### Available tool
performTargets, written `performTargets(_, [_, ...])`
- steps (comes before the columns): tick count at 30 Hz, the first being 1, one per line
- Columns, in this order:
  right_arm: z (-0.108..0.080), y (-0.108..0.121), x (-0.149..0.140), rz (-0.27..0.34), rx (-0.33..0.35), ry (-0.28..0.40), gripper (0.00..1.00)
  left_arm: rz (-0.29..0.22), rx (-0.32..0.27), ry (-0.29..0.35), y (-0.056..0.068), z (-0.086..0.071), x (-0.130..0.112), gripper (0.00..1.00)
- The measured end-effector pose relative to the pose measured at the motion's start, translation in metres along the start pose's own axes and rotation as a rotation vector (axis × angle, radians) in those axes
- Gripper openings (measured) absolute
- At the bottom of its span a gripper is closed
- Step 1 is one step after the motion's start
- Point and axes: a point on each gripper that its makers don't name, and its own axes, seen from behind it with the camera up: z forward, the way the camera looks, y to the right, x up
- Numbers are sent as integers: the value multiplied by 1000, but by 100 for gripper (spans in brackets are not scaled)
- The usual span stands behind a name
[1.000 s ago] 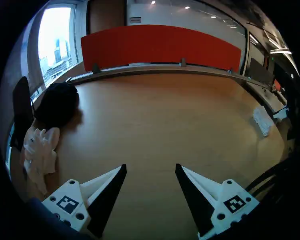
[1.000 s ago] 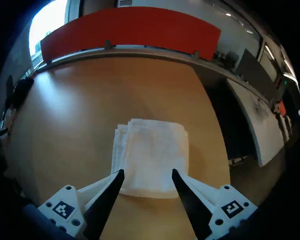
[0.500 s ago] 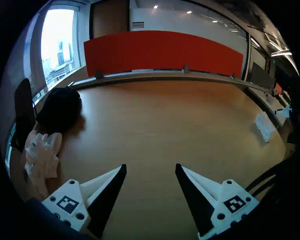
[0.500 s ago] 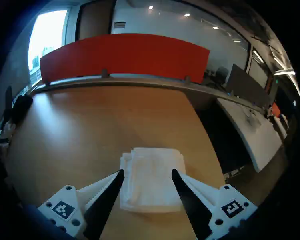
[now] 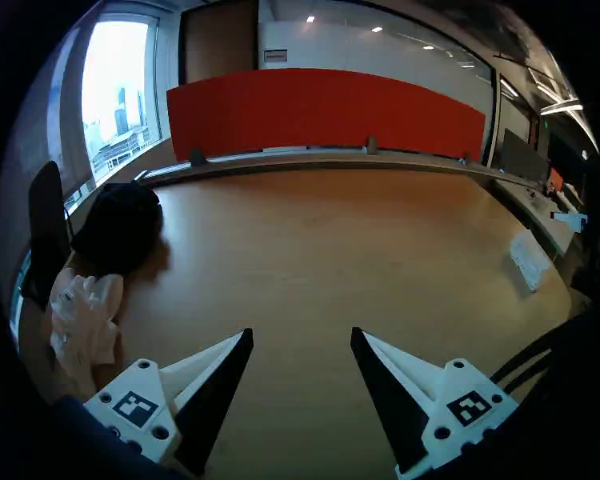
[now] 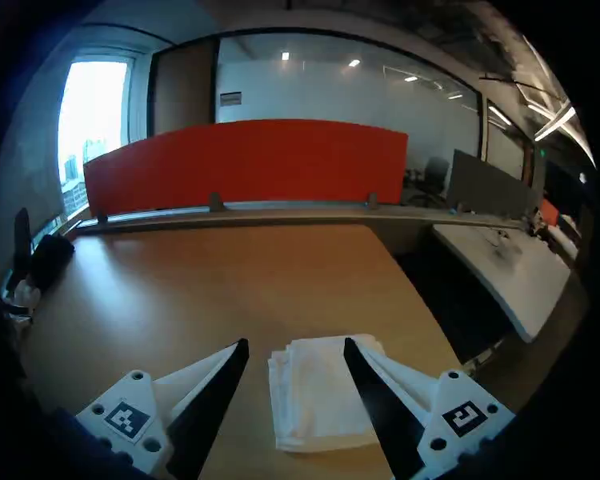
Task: Fold towel
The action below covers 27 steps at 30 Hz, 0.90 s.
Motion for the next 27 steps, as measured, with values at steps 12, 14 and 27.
performTargets(12, [-2, -13, 42, 0, 6, 138, 92, -24, 4, 48, -5, -1, 20, 90])
performTargets(14, [-3, -16, 50, 7, 12, 158, 92, -27, 4, 56, -6, -1, 24, 90])
performTargets(27, [-5, -24, 85, -2, 15, 249, 92, -45, 21, 160, -15, -5, 62, 90])
